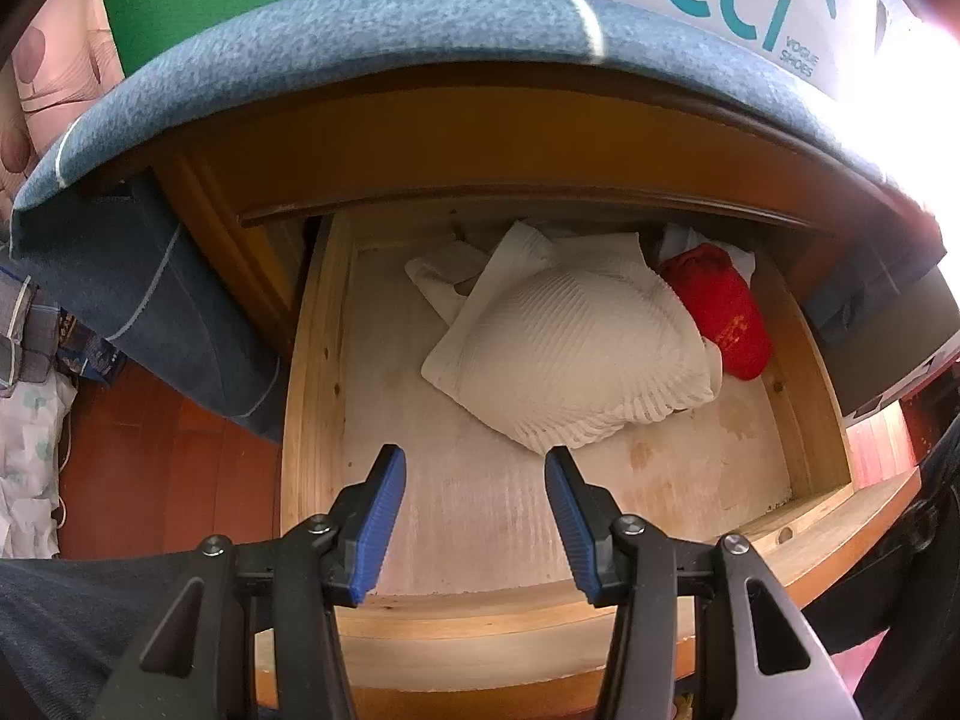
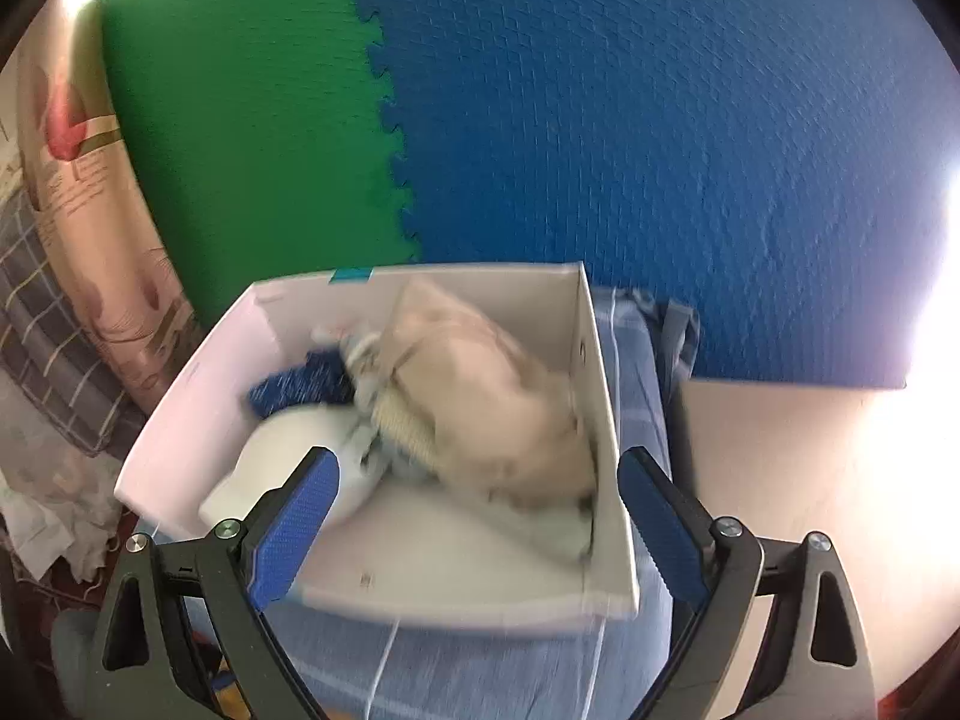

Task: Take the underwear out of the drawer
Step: 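Lower left gripper onto white lace underwear while right gripper withdraws from box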

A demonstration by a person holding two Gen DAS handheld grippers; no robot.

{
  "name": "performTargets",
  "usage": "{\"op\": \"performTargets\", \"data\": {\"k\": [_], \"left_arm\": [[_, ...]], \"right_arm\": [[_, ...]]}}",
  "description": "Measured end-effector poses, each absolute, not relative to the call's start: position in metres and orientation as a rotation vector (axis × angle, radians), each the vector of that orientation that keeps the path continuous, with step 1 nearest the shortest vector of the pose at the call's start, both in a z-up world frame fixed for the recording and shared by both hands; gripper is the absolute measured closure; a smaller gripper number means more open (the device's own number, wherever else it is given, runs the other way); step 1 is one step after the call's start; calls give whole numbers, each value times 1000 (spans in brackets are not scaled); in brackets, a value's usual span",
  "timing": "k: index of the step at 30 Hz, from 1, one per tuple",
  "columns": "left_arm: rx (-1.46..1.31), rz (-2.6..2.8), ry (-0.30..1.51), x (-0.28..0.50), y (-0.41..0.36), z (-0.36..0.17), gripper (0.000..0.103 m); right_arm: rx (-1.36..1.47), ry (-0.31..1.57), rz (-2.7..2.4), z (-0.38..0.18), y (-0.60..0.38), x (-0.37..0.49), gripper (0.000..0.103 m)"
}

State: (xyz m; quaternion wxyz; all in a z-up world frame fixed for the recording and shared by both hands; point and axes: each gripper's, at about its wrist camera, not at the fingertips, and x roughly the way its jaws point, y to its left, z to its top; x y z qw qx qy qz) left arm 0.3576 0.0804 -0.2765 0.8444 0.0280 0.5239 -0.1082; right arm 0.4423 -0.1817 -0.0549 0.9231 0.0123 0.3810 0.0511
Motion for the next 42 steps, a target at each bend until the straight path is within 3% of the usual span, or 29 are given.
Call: {"op": "performTargets", "data": {"k": [10,18,22,28,35,42], "left_arm": [[113,-262,1106,355,70,-278,54],[192,-301,1101,356,39,-271,54],[233,-332,1145,365,15,-273,54],[538,-380,1287,376,-31,-302,54],[679,-370,1426,389,-46,-334,54],[1184,-535,1227,378,-73,-346,54]], "right_arm": [[19,782,159,-111,-176,331,7],[46,875,186,-175,-177,297,7],[20,831,169,-188,-184,289,7],[69,705,140,-174,-207,280,7],[107,621,127,-155,-224,288,6],[196,628,84,-161,-249,295,6]]}}
